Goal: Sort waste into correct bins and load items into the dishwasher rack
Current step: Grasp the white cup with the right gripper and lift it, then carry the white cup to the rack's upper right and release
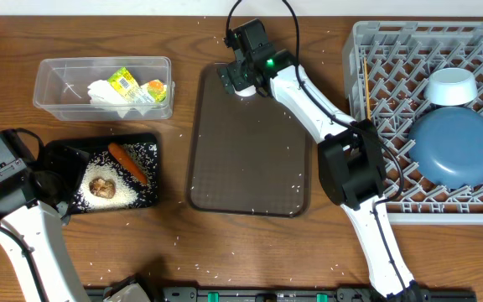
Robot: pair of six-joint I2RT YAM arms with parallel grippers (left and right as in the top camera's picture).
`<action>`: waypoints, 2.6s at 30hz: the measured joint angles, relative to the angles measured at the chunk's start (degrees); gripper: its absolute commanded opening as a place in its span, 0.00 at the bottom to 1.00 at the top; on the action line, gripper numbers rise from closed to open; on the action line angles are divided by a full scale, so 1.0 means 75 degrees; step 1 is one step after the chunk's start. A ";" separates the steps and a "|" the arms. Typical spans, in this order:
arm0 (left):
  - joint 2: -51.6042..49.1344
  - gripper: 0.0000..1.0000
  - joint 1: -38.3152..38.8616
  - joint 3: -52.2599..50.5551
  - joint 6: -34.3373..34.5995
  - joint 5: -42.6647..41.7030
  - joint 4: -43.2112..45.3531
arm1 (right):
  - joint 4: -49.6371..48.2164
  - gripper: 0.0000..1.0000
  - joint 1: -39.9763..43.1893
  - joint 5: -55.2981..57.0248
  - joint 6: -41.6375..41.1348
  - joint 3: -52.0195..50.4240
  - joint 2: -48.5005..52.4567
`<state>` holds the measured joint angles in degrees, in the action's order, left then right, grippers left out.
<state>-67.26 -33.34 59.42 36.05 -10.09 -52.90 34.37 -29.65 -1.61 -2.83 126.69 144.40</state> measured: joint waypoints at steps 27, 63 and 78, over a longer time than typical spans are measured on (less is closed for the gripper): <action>0.0000 0.98 0.0000 0.0000 0.0000 0.0000 0.0000 | 0.0315 0.49 0.0420 0.0280 -0.0580 0.0003 -0.0982; 0.0000 0.98 0.0000 0.0000 0.0000 0.0000 0.0000 | 0.3363 0.68 0.8641 0.0428 -0.0609 0.0050 -0.3028; 0.0000 0.98 0.0000 0.0000 0.0000 0.0000 0.0000 | 0.3267 0.79 0.8332 0.0149 -0.0612 0.0050 -0.2643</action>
<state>-67.26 -33.34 59.42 36.05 -10.09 -52.90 58.87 32.84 -0.49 -7.42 127.07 124.57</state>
